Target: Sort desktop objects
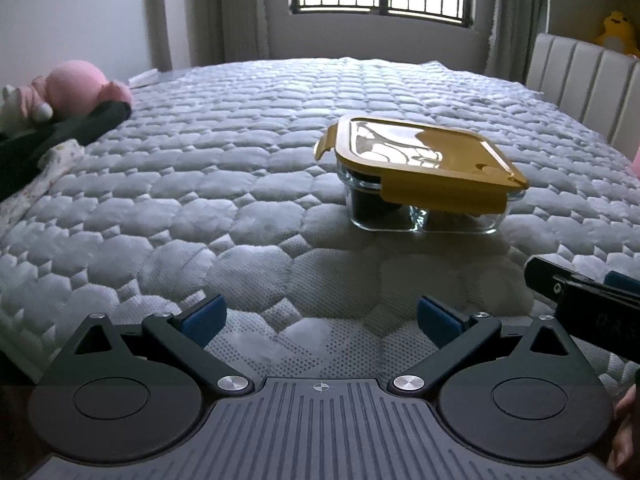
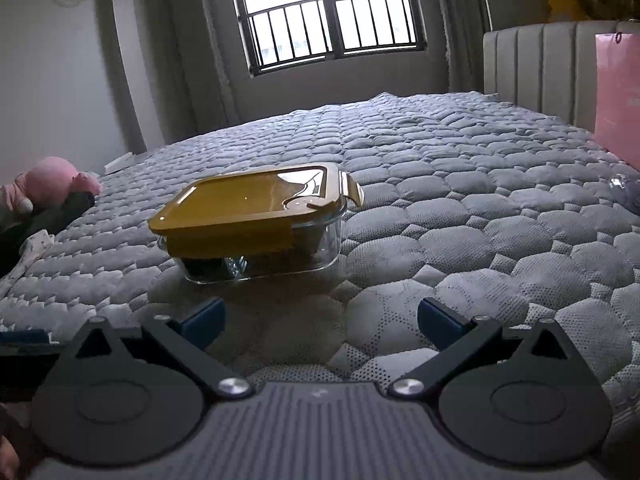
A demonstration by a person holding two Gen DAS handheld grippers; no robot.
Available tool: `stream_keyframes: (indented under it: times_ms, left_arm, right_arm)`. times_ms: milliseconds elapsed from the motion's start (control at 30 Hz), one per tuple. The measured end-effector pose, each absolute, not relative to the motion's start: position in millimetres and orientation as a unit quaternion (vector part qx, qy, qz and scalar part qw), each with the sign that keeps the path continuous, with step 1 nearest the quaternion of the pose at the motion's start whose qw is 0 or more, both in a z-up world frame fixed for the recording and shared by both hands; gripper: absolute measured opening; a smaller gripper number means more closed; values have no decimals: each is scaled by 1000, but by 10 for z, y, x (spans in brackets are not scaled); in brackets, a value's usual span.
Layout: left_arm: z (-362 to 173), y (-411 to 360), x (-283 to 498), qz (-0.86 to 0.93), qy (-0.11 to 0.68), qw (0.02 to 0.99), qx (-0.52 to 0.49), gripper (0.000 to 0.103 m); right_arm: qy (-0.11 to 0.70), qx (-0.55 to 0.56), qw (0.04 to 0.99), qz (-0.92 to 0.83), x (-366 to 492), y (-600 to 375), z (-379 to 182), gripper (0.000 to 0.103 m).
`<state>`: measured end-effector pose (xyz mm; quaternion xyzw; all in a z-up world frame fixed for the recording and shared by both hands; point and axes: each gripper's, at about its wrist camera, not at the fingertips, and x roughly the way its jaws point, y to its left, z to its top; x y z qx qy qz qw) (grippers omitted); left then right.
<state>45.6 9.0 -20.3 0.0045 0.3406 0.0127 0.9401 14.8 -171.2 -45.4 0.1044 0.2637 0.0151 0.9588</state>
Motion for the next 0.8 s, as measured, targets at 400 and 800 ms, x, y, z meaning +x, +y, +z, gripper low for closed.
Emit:
stream_keyframes:
  times_ms: [400, 800]
  left_arm:
    - [-205, 147, 449, 6, 335, 942, -21, 103]
    - [-231, 185, 470, -1, 346, 938, -36, 103]
  right_arm:
    - [271, 112, 956, 24, 176, -1711, -512, 103]
    - [275, 119, 954, 27, 175, -1716, -536, 103]
